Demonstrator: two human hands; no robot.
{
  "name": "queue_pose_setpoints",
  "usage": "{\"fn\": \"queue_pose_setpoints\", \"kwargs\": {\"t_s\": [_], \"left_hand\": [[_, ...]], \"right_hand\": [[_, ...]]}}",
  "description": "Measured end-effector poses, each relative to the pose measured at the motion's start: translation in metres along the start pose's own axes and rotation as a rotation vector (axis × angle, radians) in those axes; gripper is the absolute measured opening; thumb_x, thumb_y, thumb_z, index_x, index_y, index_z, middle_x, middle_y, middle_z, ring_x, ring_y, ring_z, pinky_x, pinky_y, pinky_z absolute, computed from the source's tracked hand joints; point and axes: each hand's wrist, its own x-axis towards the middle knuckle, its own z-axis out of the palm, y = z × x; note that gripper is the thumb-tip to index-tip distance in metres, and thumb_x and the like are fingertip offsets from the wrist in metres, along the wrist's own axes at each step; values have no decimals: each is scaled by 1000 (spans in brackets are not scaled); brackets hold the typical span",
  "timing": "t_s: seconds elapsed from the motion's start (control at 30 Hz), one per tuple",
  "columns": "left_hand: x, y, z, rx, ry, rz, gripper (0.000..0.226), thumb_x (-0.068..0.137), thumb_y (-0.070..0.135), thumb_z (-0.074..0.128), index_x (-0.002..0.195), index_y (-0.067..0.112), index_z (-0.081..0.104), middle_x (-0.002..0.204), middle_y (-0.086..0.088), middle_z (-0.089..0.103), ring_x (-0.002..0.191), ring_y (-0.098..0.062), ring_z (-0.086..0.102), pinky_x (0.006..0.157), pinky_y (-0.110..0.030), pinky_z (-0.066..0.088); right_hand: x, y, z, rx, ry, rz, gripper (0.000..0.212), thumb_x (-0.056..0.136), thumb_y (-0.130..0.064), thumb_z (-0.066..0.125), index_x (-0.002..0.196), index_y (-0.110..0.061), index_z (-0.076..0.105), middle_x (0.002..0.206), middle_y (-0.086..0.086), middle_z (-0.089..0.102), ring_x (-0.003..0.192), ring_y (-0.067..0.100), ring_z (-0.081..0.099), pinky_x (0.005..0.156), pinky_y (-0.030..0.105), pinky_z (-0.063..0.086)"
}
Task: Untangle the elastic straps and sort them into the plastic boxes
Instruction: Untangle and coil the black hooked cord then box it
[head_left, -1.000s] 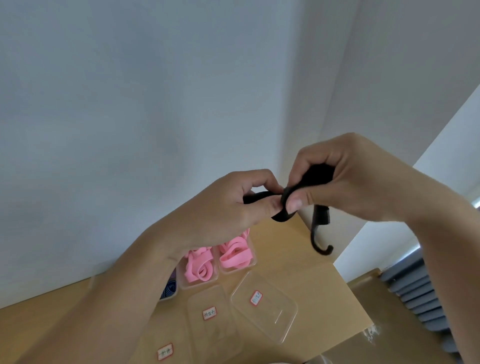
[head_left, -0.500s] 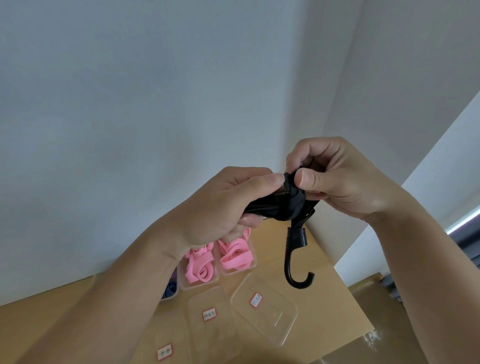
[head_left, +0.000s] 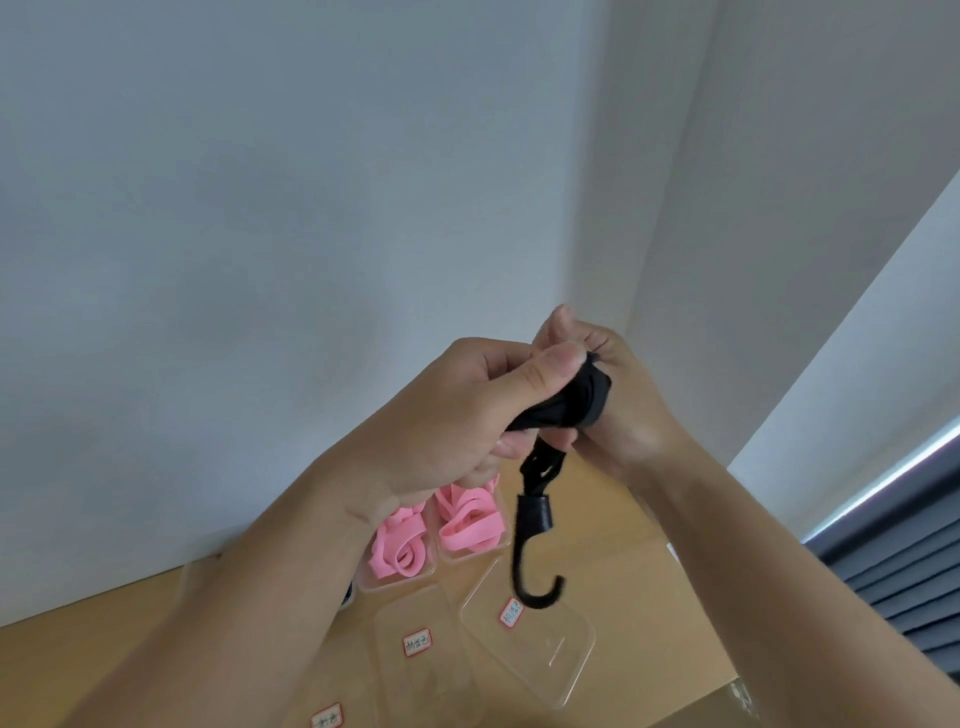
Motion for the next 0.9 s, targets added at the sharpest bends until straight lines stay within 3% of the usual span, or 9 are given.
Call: {"fn": "queue_pose_setpoints", "kwargs": {"t_s": [0.1,0.17,0.27,0.4,0.53,0.63,0.73,0.83,0.9], "left_hand": [[-1,-5,1,-40,124,-24,48,96,55,54,68,18,64,46,9,38,39,-8,17,39,-16,19],[0,-6,0,-80,194,-34,42,91,57,57,59,29,62,49,5,31,40,-9,16,39,-16,18],[2,-7,0,-163,244,-31,38,89,57,61,59,34,62,51,4,29,39,-9,15,39,-15,18],[9,-11,-2,-232,369,-24,41,96,53,63,61,32,63,53,3,28,44,-12,13,39,-16,17],[19,-15,-5,-168,500,-18,39,100,47,59,73,18,55,53,1,26,42,-13,14,40,-17,14],[20,-19,-7,-103,571,-33,40,100,45,59,73,16,53,48,5,30,40,-13,17,40,-17,16],[22,-20,-4,-69,620,-19,38,99,44,60,74,16,56,44,12,34,37,-11,23,41,-17,18],[23,-18,-5,-16,661,21,43,100,42,60,59,30,59,41,14,38,32,-7,35,41,-18,20],[24,-16,-9,-16,666,24,50,100,43,60,51,34,60,43,15,34,34,-7,31,39,-18,21]], "right_hand": [[0,13,12,-87,162,4,53,107,-45,42,63,-20,60,44,7,47,33,18,44,37,22,32],[-2,20,18,-139,236,11,52,110,-38,38,74,-5,57,47,12,47,33,20,45,34,22,31],[-5,26,30,-208,331,11,49,111,-26,31,80,7,48,46,12,45,34,21,40,37,21,30],[-7,26,39,-265,447,6,49,111,-26,33,71,3,37,53,11,36,47,20,33,44,27,30],[-13,30,46,-226,423,101,33,99,-27,41,71,-12,48,56,-1,42,55,17,39,54,33,41],[-19,26,43,-206,360,198,16,93,-24,53,97,-12,63,58,-4,48,53,15,44,47,25,39],[-24,23,38,-128,248,294,32,88,-1,59,117,-15,60,61,-2,49,48,16,42,41,25,35],[-27,27,41,-172,181,366,32,88,4,54,115,-12,61,66,2,44,45,12,41,40,23,34],[-27,29,39,-232,228,403,30,92,3,49,113,-14,62,69,3,46,45,10,45,43,22,38]]}}
